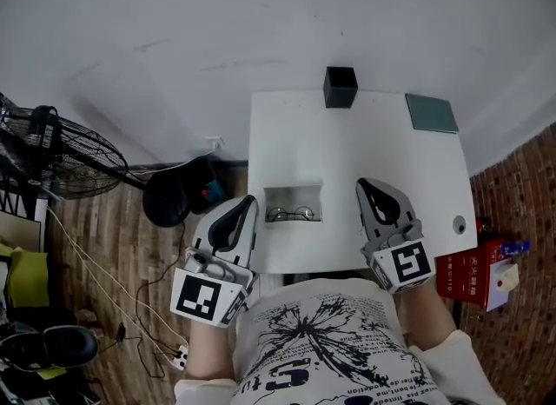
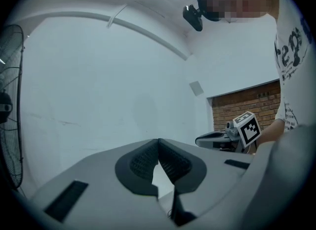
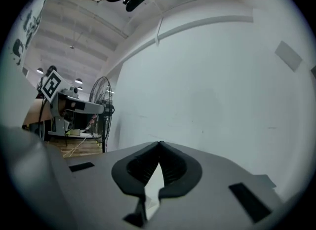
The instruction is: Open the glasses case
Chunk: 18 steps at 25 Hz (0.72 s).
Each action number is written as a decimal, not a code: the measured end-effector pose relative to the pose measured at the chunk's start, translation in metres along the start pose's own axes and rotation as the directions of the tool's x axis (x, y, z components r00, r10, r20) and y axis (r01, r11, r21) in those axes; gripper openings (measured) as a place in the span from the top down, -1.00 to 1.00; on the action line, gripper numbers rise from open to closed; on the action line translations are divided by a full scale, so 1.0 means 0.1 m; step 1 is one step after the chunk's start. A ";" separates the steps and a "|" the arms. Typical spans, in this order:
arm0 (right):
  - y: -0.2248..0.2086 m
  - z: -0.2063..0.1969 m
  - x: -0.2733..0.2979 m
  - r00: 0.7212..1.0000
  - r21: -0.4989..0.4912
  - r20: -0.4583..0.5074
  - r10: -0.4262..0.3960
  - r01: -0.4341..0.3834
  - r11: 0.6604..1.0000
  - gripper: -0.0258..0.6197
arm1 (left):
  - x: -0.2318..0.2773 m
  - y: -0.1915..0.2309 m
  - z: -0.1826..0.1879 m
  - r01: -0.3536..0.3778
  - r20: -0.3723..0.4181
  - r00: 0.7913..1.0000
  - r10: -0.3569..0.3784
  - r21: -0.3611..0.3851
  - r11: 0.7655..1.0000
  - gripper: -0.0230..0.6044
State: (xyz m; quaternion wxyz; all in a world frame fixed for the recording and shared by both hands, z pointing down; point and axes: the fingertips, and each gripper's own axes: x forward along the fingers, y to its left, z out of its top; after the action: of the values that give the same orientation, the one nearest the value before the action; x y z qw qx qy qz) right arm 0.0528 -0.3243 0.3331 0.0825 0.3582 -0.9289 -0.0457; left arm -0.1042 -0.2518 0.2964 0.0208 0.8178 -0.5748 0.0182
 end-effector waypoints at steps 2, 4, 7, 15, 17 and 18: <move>0.02 0.04 -0.04 1.000 0.012 0.016 0.004 -0.005 1.000 0.88 | -0.02 -0.01 0.03 0.003 0.009 1.000 -0.003 0.009 1.000 0.88; 0.05 0.06 -0.06 1.000 0.015 0.025 0.007 -0.008 1.000 0.88 | -0.02 -0.02 0.02 0.007 0.002 1.000 -0.007 0.024 1.000 0.88; 0.07 0.07 -0.09 1.000 0.011 0.025 0.009 -0.010 1.000 0.88 | -0.04 -0.07 0.00 0.016 -0.010 1.000 -0.016 0.043 0.999 0.88; 0.11 0.07 -0.09 1.000 0.029 0.025 0.017 -0.018 0.999 0.88 | -0.07 -0.09 -0.09 0.019 -0.033 0.999 -0.018 0.042 0.999 0.88; 0.12 0.04 -0.09 1.000 0.042 0.020 0.016 -0.017 0.999 0.88 | -0.07 -0.07 -0.13 0.009 -0.042 0.999 -0.007 0.039 0.999 0.88; 0.12 0.03 -0.08 1.000 0.044 0.017 0.015 -0.016 0.999 0.88 | -0.07 -0.07 -0.15 0.005 -0.048 0.999 -0.003 0.040 0.999 0.88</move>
State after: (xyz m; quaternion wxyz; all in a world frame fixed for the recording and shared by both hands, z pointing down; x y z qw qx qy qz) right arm 0.0507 -0.3098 0.3312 0.0673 0.3523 -0.9331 -0.0273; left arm -0.1005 -0.2420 0.3108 0.0182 0.8186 -0.5720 0.0490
